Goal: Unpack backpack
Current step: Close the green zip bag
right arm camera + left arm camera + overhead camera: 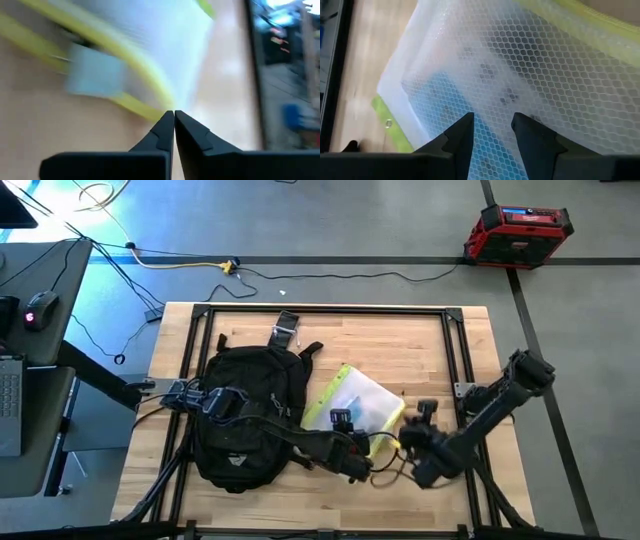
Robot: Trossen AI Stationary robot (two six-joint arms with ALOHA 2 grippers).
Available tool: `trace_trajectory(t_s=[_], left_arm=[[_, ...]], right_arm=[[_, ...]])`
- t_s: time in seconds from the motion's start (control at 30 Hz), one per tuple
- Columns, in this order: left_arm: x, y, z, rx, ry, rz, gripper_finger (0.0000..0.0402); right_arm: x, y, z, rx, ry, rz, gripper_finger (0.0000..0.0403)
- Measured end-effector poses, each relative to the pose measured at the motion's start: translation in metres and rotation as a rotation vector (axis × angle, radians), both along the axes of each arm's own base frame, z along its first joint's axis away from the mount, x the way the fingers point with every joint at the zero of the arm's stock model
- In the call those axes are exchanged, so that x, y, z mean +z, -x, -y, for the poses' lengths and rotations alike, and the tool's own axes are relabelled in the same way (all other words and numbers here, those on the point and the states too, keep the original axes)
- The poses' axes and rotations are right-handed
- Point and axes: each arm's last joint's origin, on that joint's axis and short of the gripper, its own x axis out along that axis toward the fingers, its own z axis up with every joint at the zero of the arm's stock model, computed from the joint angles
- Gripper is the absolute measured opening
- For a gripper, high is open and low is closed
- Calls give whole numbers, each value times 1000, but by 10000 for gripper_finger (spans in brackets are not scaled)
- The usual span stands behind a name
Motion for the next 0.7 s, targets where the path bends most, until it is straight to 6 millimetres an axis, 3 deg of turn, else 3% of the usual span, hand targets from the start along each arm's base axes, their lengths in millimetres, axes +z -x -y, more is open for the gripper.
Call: trace_trajectory(t_s=[0.17, 0.4, 0.53, 0.7], left_arm=[[1, 6, 13, -50, -16, -20, 119], [19, 14, 31, -83, -48, 14, 119], [24, 17, 33, -80, -88, 19, 119], [25, 19, 31, -53, -132, 24, 119]], right_arm=[[-6, -11, 31, 27, 66, -258, 20], [-30, -12, 57, 47, -31, -470, 125], [-26, -11, 42, 55, -150, -488, 161], [-18, -10, -5, 191, -393, -413, 158]])
